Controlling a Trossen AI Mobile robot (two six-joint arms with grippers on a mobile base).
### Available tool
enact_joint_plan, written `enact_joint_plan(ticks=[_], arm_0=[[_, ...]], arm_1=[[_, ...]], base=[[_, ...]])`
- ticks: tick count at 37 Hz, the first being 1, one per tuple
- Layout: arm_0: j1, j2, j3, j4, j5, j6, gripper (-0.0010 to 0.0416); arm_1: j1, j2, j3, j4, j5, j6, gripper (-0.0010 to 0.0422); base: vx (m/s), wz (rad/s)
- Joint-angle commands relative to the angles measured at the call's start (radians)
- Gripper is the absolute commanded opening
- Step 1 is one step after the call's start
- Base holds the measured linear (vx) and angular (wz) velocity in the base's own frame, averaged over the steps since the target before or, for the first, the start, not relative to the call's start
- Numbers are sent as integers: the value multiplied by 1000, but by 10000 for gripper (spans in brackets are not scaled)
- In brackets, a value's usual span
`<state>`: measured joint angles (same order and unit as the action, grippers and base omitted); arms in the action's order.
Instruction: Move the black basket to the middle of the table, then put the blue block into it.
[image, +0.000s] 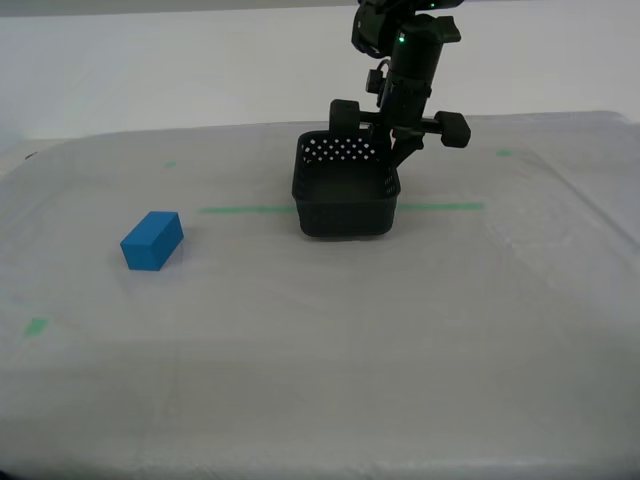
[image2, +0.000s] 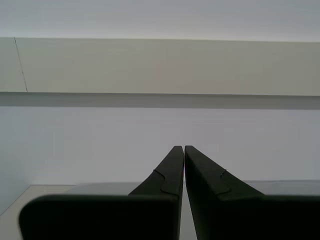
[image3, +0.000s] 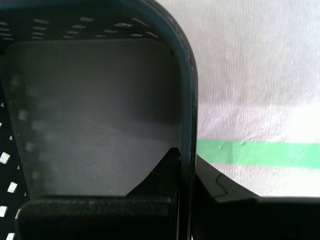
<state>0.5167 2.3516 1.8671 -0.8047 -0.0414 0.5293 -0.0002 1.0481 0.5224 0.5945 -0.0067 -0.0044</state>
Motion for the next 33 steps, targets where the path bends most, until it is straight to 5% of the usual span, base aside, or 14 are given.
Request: enact_joint_plan(ticks=[1, 33], arm_0=[[1, -1, -2, 15, 32, -5, 0], [-3, -1, -16, 9, 15, -14, 3]], arm_1=[[0, 0, 1, 5, -1, 2, 0], [0, 0, 1, 5, -1, 2, 0]], base=[[0, 0], [0, 0]])
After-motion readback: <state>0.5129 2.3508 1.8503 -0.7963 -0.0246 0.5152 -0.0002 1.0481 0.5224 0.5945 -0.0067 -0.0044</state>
